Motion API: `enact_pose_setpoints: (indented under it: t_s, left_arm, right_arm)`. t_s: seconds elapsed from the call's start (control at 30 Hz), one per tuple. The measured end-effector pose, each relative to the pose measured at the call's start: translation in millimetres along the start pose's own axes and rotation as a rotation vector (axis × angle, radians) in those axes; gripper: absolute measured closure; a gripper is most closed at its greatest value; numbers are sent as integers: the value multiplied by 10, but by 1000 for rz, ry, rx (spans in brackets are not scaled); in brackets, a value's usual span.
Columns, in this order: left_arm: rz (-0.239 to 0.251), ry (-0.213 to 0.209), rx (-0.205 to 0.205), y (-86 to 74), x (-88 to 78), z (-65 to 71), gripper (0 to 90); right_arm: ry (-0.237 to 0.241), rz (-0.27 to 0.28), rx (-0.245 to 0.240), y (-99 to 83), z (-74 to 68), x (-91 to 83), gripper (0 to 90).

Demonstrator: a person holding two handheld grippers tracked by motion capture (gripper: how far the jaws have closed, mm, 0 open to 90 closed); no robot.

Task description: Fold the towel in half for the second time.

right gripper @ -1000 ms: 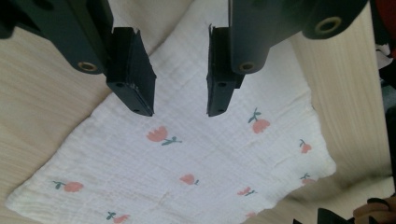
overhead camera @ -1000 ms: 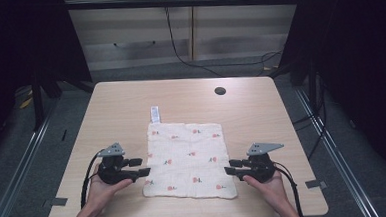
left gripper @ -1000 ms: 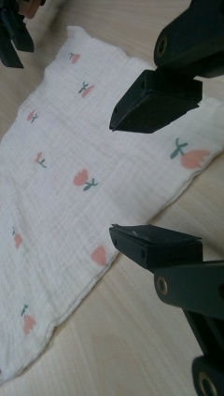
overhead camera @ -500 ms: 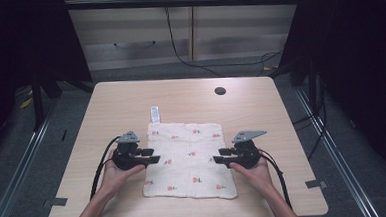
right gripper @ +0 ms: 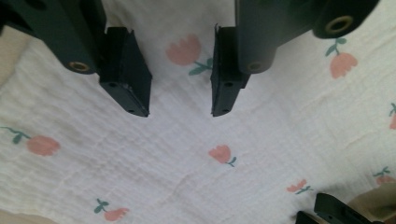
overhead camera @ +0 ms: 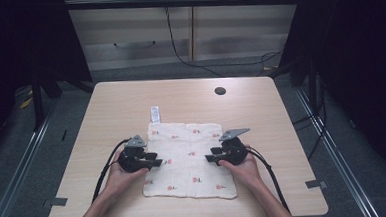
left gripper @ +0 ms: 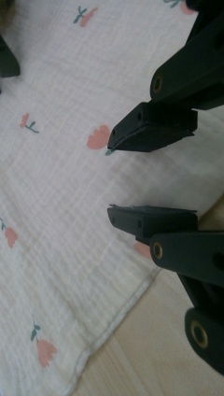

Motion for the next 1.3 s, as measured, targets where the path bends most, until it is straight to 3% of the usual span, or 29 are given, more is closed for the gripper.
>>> enact_pose_setpoints:
  t_s: [0.17, 0.67, 0.8, 1.07, 1.3]
  left_arm:
    - [29, -28, -14, -28, 7, 25, 629]
    - [-3, -55, 39, -104, 8, 367, 607]
    - [-7, -76, 24, -116, 7, 419, 596]
    - [-37, -97, 42, -142, -13, 522, 552]
    - [-52, -112, 48, -162, -28, 567, 526]
  right_arm:
    - [21, -5, 9, -39, 3, -28, 625]
    - [30, -27, 5, -294, -72, -201, 624]
    - [31, -28, 5, -364, -103, -244, 624]
    - [35, -34, -1, -406, -149, -270, 622]
    - [41, -78, 3, -443, -248, -305, 614]
Point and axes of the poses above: each handheld gripper's, and its own axes: x roughly forward along the jaws, y roughly out of its top, z roughly to its right, the point moved 5 cm from there along x, roughly forward along the jaws, and after that the axes turned 14 degrees about -z, right-handed, at the moved point
